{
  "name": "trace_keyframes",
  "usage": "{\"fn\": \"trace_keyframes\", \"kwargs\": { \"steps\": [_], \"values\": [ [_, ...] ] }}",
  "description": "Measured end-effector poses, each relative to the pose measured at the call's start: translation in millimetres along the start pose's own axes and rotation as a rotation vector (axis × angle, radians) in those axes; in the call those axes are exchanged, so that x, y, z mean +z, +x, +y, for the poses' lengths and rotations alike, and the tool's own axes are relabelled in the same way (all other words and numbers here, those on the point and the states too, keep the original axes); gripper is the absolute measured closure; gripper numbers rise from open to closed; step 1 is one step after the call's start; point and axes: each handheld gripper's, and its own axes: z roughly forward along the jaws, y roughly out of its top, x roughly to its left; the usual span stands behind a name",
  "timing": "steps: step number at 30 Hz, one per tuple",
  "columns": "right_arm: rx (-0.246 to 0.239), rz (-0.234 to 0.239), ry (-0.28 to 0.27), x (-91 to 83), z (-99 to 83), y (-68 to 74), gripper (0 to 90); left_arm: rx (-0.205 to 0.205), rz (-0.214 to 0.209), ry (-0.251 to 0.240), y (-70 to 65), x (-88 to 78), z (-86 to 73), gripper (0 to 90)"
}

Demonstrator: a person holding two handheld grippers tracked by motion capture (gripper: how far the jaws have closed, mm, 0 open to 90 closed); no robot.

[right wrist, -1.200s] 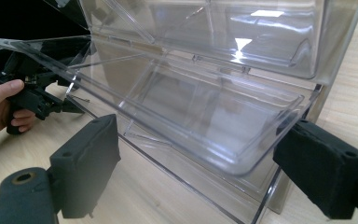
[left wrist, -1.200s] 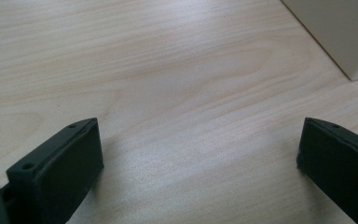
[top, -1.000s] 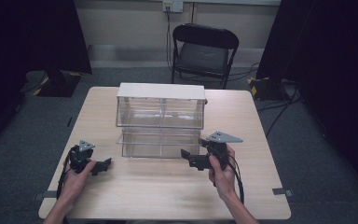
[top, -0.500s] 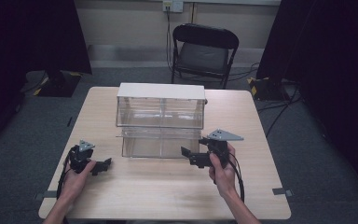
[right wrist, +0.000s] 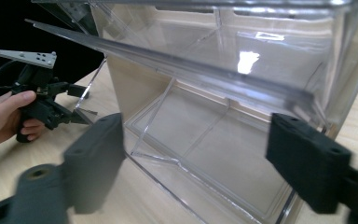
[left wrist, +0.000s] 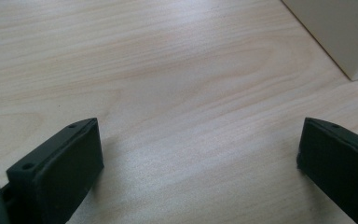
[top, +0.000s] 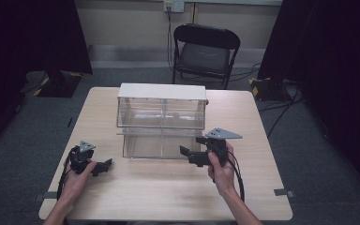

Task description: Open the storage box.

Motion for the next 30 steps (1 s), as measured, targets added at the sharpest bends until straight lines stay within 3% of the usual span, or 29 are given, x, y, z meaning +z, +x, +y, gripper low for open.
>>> {"fn": "trace_keyframes", "kwargs": {
  "steps": [30],
  "values": [
    [-0.005,0.006,-0.012,3.6,3.2,0.9,21.0,0.0,-0.001,0.0,0.0,0.0,0.0,0.0]
  ]
}}
